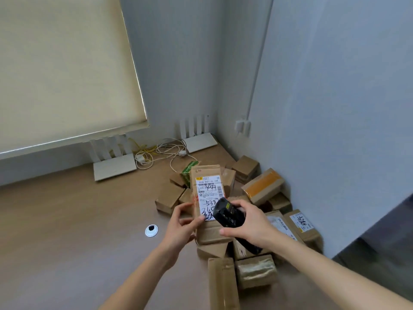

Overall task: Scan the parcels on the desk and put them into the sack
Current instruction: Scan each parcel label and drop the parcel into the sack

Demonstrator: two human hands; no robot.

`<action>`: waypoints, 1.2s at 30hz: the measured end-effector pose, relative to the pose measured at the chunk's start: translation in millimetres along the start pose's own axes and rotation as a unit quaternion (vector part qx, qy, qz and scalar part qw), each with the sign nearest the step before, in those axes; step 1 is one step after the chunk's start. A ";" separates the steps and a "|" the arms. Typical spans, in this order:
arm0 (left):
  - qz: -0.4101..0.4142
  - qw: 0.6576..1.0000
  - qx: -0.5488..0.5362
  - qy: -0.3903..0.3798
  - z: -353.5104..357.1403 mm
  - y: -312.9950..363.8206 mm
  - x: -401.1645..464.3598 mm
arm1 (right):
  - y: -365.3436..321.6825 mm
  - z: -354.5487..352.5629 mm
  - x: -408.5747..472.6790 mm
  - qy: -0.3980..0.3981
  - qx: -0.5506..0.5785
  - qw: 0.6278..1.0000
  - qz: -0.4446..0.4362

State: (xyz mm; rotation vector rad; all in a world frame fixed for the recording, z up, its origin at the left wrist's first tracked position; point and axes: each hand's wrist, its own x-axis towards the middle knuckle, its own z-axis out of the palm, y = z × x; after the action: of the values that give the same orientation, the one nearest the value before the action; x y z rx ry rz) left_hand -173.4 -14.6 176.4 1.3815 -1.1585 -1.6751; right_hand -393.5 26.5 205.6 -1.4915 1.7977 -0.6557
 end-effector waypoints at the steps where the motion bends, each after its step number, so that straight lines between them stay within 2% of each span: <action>1: 0.011 1.000 0.000 -0.004 -7.6 5.5 -18.9 | -12.9 0.6 -15.6 0.007 -0.004 1.000 -0.009; 6: 0.073 0.997 0.009 -0.036 -42.7 26.9 -103.5 | -75.1 7.9 -85.0 0.017 -0.016 0.998 -0.053; 11: 0.089 0.995 -0.045 -0.008 -67.1 50.2 -165.7 | -120.1 7.5 -135.7 0.021 -0.031 0.996 -0.085; 16: 0.115 0.992 -0.045 0.008 -85.0 67.9 -205.8 | -149.9 0.5 -167.4 0.013 -0.072 0.991 -0.108; 22: 0.129 0.990 -0.040 0.048 -99.2 89.3 -236.0 | -169.1 -19.0 -188.0 0.039 -0.154 0.979 -0.129; 36: 0.135 0.972 0.136 0.138 -118.5 95.6 -262.8 | -187.6 -43.7 -211.8 0.094 -0.401 0.896 -0.164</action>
State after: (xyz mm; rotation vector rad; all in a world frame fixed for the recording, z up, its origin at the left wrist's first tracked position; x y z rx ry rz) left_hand -4.7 159.2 359.7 1.4875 -1.3756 -1.1254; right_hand -291.4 192.0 415.7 -2.3825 2.1121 -0.1940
